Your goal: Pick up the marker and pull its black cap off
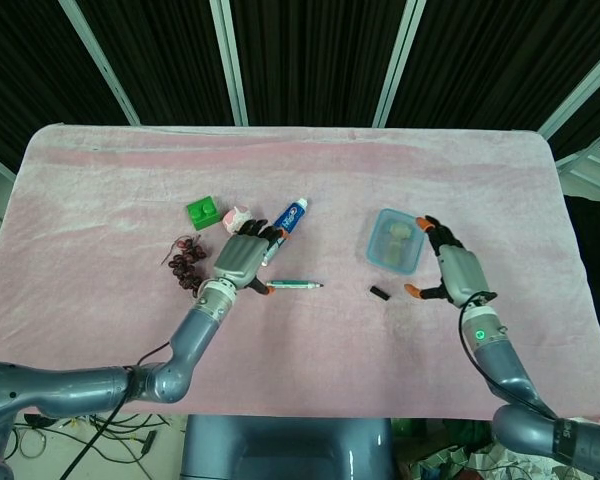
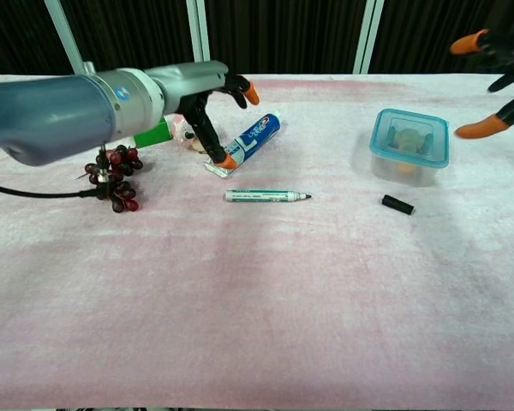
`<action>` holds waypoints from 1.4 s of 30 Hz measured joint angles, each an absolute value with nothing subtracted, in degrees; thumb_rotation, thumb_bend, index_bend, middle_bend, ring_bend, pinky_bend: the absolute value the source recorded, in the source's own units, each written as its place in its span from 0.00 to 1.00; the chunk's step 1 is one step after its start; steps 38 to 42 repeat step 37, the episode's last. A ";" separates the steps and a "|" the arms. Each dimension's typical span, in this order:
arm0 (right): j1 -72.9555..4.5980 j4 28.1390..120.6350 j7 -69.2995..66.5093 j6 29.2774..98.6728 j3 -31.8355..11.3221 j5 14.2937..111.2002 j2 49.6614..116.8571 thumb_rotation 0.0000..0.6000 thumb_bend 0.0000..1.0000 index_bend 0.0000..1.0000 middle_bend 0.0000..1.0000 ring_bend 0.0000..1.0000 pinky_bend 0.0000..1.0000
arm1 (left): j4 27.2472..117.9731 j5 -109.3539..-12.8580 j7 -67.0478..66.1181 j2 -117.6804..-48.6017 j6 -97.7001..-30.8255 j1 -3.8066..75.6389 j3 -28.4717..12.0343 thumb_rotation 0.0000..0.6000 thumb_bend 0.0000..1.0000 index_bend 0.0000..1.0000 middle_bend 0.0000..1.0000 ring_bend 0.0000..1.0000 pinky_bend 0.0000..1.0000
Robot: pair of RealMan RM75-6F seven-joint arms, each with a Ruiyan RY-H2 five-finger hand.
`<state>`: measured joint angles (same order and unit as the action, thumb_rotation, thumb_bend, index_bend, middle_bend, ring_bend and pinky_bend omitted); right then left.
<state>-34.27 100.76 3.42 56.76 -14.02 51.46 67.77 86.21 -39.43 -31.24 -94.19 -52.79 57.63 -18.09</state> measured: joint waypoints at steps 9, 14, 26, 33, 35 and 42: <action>-25.47 94.87 -2.75 63.84 -11.50 62.39 56.66 1.00 0.06 0.04 0.00 0.00 0.15 | 99.16 -50.80 -27.62 -76.99 -57.29 48.93 -14.07 1.00 0.07 0.17 0.15 0.00 0.00; -19.01 92.91 -10.63 68.33 -8.98 67.77 53.10 1.00 0.09 0.04 0.00 0.00 0.15 | 103.48 -60.54 -24.33 -67.50 -64.63 40.48 -9.15 1.00 0.07 0.20 0.15 0.00 0.00; -5.72 92.76 -4.95 86.02 0.29 83.14 57.30 1.00 0.10 0.04 0.00 0.00 0.15 | 99.34 -78.40 -5.60 -61.22 -88.01 16.03 3.93 1.00 0.07 0.18 0.15 0.00 0.00; -2.61 92.84 -0.37 89.32 2.45 86.65 60.07 1.00 0.10 0.03 0.00 0.01 0.15 | 93.27 -81.52 -0.38 -61.74 -91.07 10.85 6.08 1.00 0.07 0.17 0.15 0.00 0.00; -2.26 92.94 0.04 89.44 2.69 87.05 60.42 1.00 0.10 0.02 0.00 0.01 0.15 | 92.29 -82.24 -0.02 -62.09 -91.16 10.12 6.23 1.00 0.07 0.17 0.15 0.00 0.00; -2.18 92.98 0.68 89.44 2.59 87.27 60.53 1.00 0.10 0.02 0.00 0.01 0.15 | 91.85 -82.80 0.60 -62.41 -91.17 10.01 6.10 1.00 0.07 0.17 0.15 0.00 0.00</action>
